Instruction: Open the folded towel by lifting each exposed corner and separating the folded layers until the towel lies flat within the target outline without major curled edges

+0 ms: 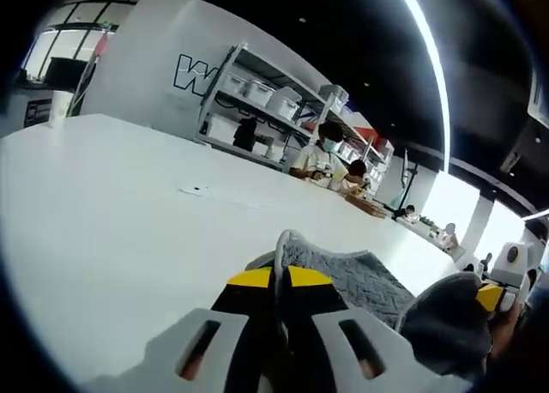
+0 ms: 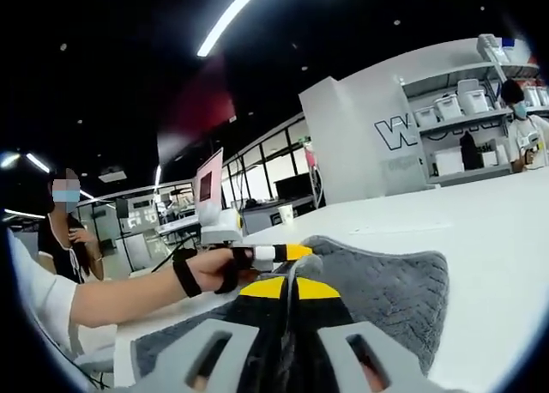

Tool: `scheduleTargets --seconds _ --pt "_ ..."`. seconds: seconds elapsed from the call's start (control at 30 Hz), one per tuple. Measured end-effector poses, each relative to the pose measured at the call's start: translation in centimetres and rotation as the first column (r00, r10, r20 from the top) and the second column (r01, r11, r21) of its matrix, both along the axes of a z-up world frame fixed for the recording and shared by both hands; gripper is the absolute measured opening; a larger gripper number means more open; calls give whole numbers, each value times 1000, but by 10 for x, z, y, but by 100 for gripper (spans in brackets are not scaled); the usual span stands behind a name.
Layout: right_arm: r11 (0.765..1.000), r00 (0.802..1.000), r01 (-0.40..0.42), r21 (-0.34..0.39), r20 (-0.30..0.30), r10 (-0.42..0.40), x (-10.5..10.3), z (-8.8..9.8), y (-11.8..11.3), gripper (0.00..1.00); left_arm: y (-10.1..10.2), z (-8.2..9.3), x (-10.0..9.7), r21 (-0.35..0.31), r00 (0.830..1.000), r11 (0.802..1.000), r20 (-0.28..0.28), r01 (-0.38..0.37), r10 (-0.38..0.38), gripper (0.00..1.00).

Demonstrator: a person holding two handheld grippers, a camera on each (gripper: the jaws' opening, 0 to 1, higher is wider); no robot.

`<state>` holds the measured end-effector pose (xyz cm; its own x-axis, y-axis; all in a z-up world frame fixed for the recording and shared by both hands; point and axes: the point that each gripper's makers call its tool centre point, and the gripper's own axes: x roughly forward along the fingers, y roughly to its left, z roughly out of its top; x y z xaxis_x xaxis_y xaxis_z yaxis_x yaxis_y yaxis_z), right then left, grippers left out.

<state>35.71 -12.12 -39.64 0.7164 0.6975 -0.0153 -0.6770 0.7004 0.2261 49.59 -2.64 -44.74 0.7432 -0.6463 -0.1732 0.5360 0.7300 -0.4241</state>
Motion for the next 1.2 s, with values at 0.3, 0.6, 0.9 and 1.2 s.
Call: scheduleTargets --seconds 0.3,0.6,0.9,1.2 --pt "1000 999 -30 -5 20 31 -7 -2 7 0 -1 9 1 3 1000 1000 6 -4 4 3" --pt "999 998 -36 -11 42 37 -11 0 7 0 -1 7 4 121 997 993 79 -1 -8 3" --pt "999 998 -32 -7 47 33 -11 2 6 0 1 15 7 188 989 982 148 -24 -4 6" --pt "1000 999 -28 -10 44 28 -10 0 5 0 7 12 20 200 989 979 145 -28 -1 7"
